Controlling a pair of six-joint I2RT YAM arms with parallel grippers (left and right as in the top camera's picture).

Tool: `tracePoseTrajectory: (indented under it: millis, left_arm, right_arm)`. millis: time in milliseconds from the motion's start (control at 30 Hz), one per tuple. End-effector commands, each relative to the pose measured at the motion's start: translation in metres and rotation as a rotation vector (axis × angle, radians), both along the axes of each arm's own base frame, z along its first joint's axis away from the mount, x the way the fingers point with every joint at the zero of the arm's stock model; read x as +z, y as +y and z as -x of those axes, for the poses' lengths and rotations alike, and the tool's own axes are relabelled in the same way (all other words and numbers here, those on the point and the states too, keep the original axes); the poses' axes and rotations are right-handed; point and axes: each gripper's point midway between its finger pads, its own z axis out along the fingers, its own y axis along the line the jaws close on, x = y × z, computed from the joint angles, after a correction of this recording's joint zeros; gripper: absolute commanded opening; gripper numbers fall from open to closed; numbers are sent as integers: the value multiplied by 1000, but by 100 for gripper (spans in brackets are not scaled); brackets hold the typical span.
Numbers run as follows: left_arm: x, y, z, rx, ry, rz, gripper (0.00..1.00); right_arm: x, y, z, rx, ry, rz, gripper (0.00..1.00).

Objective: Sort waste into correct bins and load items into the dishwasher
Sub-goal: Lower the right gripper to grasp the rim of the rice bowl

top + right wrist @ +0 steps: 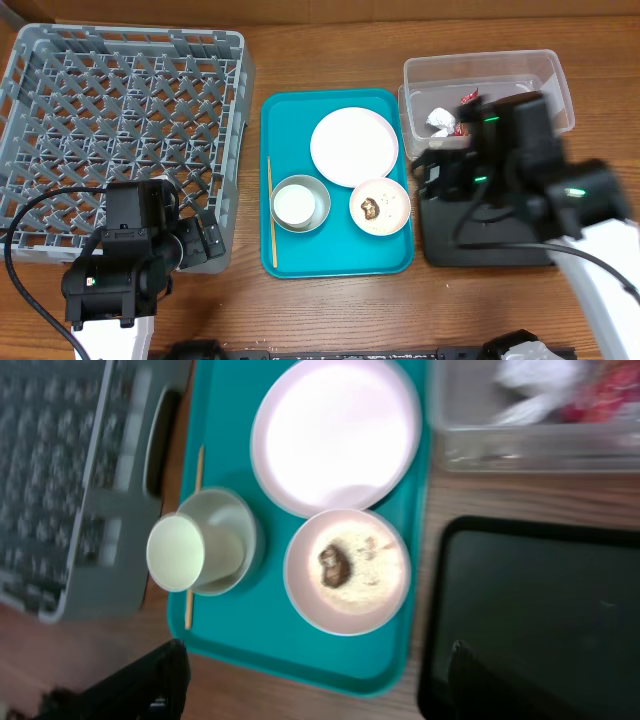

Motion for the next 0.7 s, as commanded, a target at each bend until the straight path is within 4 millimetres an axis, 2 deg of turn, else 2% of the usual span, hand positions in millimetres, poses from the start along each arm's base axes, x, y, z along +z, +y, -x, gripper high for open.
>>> tracePoseTrajectory:
  millis: [0,267,367,500,667]
  left_arm:
    - [9,2,-3,2,-33,-6,100]
    - [9,1,-2,1,-31,-5,100]
    - [8,1,-2,2,-30,-5,100]
    - [8,1,-2,1,-30,-5,100]
    - [8,1,-2,1,-30,-5,100]
  right_arm:
    - [-40,35,14,145,83,22,82]
    - [-121,88,8,217,203,160,66]
    - [-151,100,4,157,261,179,60]
    - [-180,110,2,147,308,190,56]
    - [-202,116,1,155,330,211,41]
